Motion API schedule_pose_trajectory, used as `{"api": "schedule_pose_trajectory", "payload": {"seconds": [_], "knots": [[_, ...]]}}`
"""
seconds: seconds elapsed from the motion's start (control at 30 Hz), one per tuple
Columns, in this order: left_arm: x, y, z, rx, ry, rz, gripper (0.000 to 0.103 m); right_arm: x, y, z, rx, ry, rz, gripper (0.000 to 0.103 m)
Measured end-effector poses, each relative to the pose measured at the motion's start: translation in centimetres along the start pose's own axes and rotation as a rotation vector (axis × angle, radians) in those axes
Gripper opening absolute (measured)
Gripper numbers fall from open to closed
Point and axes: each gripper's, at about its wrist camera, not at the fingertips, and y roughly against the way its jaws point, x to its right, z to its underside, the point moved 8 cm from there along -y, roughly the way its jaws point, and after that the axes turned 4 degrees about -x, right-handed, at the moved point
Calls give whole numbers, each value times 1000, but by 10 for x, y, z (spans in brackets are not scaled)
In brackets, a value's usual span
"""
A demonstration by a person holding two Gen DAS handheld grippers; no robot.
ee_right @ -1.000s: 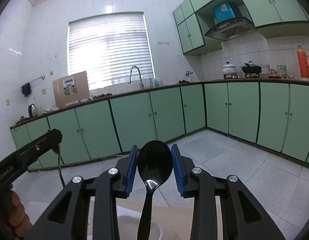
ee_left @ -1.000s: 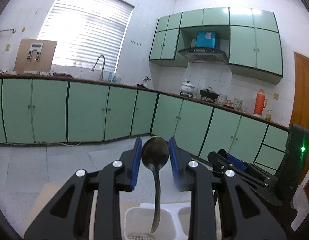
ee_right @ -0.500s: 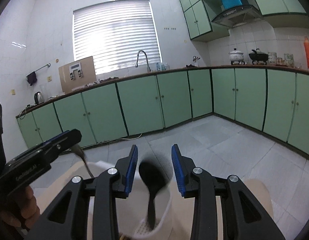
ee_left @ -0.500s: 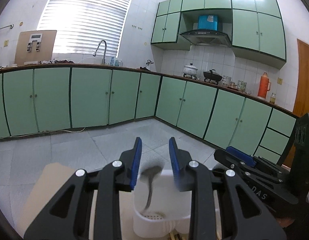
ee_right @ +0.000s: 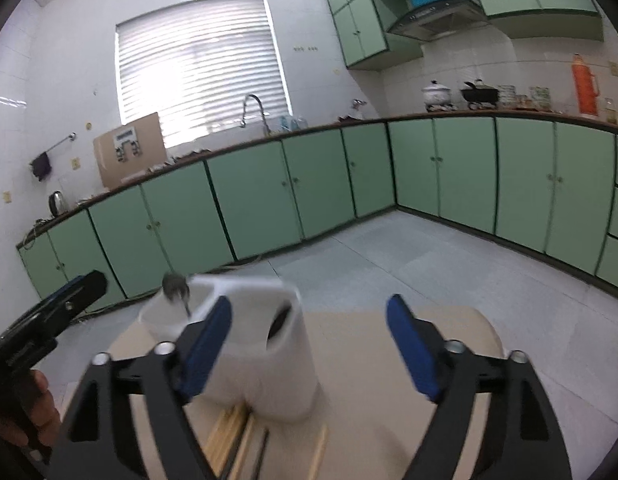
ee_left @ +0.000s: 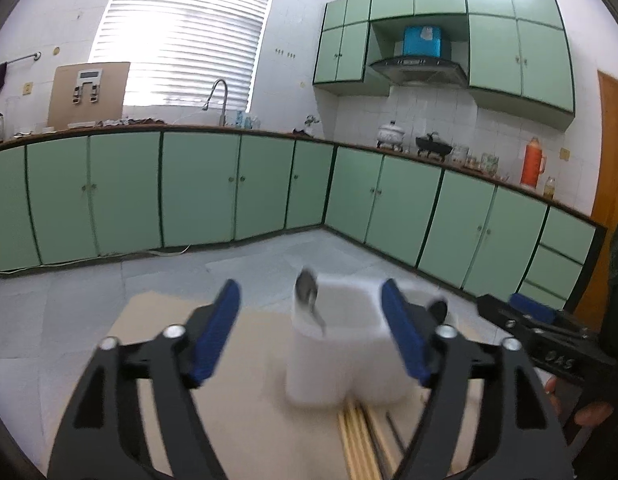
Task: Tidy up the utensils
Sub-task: 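Grasp a red-patterned chopstick with the right tool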
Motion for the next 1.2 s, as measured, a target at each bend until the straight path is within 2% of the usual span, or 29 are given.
{"api": "schedule_pose_trajectory", "payload": {"seconds": [0.1,0.2,0.3,0.53,0.73,0.97,1.2], "knots": [[-4,16,30,-76,-12,-15,85,6,16,28,-56,-14,37,97],[-9,28,56,-154,-16,-29,88,9,28,60,-146,-29,56,97],[-15,40,84,-228,-13,-46,89,7,38,80,-187,-36,69,97],[-23,59,125,-289,-14,-81,89,2,66,124,-222,-52,111,96],[-13,74,150,-336,-55,-96,89,-9,87,159,-271,-42,102,81],[-12,87,167,-380,-58,-99,89,-27,99,193,-358,-12,68,49],[-12,95,169,-375,-52,-118,89,-39,96,207,-390,29,55,21]]}}
